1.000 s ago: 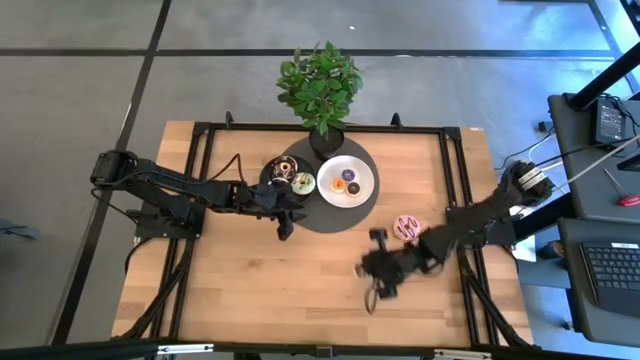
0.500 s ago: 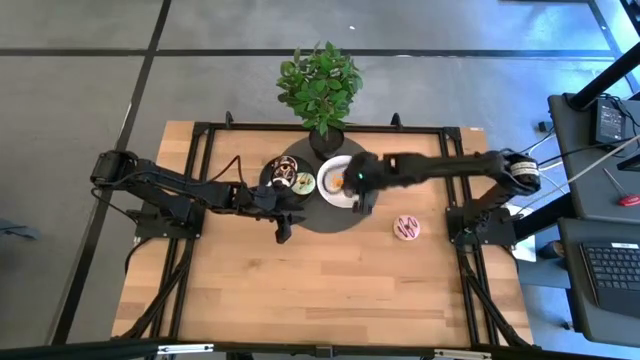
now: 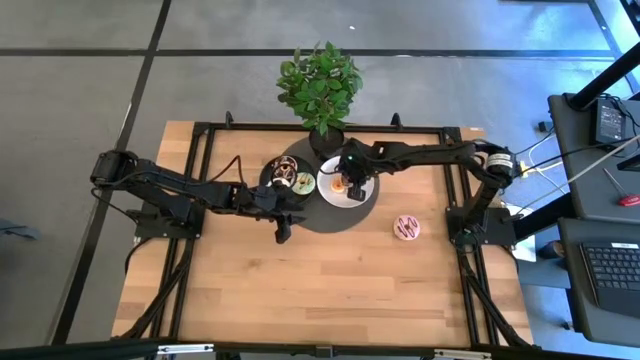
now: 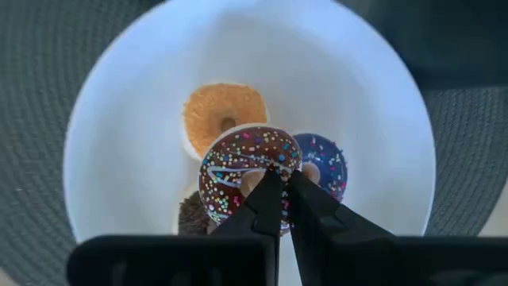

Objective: Pick & Place donuts
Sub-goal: Put the small brown donut on the white plate

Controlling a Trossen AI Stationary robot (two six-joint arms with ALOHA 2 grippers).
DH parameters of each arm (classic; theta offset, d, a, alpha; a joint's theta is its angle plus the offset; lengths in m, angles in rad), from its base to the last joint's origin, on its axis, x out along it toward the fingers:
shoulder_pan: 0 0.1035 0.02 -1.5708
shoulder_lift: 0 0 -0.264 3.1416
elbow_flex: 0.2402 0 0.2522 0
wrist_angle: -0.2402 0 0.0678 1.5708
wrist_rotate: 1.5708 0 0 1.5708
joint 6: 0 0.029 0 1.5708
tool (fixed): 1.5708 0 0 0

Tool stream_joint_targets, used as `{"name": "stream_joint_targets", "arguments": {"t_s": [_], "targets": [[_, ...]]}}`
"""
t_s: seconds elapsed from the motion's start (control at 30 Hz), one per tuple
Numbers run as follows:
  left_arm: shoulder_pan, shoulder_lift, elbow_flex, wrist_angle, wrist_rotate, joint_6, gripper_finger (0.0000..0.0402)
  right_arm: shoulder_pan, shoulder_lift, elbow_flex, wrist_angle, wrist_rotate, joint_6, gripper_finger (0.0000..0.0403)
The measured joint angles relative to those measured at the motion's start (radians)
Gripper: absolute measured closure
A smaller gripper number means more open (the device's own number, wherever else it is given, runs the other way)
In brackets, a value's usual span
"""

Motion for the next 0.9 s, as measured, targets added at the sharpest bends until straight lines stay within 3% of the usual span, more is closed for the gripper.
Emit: {"name": "stream_joint_targets", "arguments": {"t_s": [0.47, 0.9], "targets": [[0.0, 0.0, 0.0, 0.001, 0.0, 0.0, 0.0248, -0.007, 0.032, 0.0, 0.018, 0.002, -0.006, 0.0372], [0.0, 0.0, 0.0, 0.001, 0.0, 0.0, 0.0246, -0.007, 0.028, 0.005, 0.003, 0.003, 0.002, 0.0275]]}}
